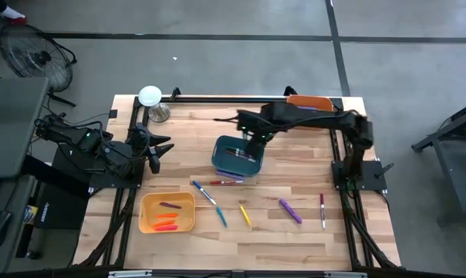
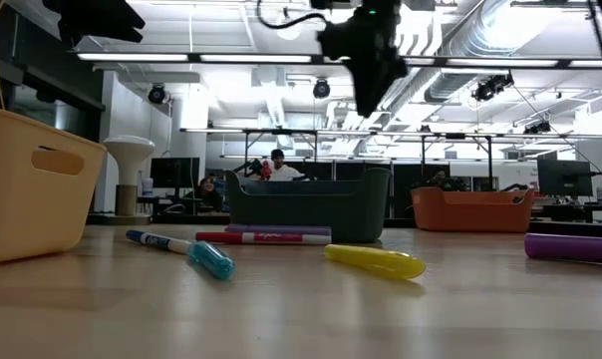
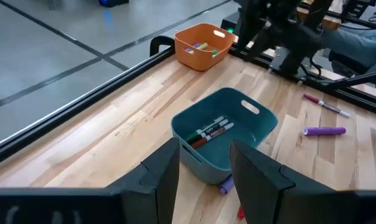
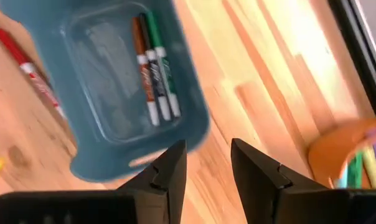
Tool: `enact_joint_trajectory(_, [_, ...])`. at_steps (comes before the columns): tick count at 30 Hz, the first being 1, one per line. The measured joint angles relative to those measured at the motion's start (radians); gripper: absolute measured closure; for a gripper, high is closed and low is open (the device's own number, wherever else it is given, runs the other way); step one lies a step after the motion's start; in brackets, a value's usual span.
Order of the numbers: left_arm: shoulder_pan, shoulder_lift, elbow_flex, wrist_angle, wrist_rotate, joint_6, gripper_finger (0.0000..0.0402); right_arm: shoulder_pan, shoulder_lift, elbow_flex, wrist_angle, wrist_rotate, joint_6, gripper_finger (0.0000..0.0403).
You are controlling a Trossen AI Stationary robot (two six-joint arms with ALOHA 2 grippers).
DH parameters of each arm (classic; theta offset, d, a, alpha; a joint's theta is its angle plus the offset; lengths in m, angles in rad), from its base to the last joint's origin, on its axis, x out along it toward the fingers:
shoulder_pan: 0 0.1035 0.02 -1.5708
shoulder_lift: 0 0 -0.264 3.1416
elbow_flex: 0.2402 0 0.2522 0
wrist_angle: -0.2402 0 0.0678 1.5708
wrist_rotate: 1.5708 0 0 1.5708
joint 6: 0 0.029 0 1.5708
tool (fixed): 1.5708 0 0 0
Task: Pick & Place Markers
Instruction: Put the dark pink marker pen into the blue bin
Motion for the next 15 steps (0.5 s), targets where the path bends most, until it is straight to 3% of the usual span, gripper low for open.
enact_joint_trajectory(6, [0.000,0.001,0.000,0.001,0.001,-0.002,0.0264,0.026,-0.188,-0.245,0.034,-0.005,0.230,0.0289])
enact_joint_trajectory(15, [0.000,0.001,0.000,0.000,0.018,0.008,0.0264,0.184,-0.467,-0.527,0.025,-0.024,0.716,0.0289])
